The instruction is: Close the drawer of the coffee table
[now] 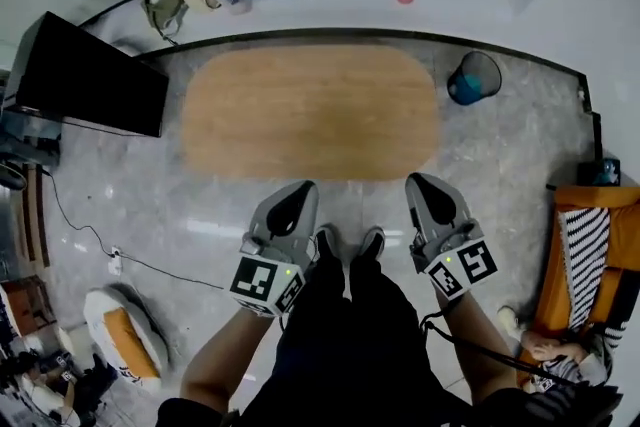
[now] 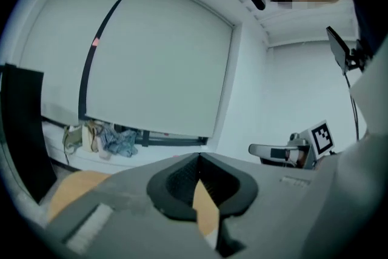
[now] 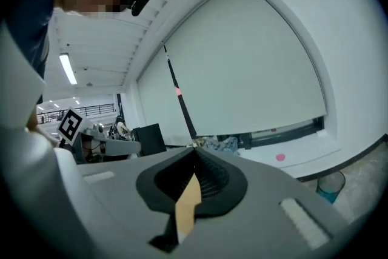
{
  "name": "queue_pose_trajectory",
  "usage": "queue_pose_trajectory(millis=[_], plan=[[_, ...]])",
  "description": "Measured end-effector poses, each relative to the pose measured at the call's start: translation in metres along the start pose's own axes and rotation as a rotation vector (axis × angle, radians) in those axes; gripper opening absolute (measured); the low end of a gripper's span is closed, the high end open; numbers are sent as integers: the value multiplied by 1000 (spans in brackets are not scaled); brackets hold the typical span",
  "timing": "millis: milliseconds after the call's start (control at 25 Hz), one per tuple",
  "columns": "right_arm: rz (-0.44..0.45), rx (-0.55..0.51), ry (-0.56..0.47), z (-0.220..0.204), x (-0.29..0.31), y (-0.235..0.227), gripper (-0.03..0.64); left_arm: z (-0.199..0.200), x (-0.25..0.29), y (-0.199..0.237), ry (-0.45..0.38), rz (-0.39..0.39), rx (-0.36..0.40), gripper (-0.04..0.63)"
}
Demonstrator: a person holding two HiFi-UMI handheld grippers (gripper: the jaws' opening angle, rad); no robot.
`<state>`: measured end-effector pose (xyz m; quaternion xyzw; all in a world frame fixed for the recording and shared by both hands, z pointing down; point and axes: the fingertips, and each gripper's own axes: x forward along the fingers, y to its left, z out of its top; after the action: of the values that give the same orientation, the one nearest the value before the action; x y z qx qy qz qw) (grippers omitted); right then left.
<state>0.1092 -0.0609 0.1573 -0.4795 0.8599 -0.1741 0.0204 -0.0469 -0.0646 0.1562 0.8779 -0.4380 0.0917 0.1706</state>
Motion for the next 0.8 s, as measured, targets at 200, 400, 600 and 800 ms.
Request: queue_pose_trajectory(millis=[200,400,600,800], plan=[[52,-110,-88,78,4,50,2,90,-32,2,-158,57,87,2],[56,-250,-174,142,-6,80,2,152,-54,-16,-287,48,148,2],[35,-355,-248,179,-3,106,2,187,-66,-23,-384,36,246,2],[55,-385,-298,197,-4,127,3,207,-74,-29,-434,41,278,2]])
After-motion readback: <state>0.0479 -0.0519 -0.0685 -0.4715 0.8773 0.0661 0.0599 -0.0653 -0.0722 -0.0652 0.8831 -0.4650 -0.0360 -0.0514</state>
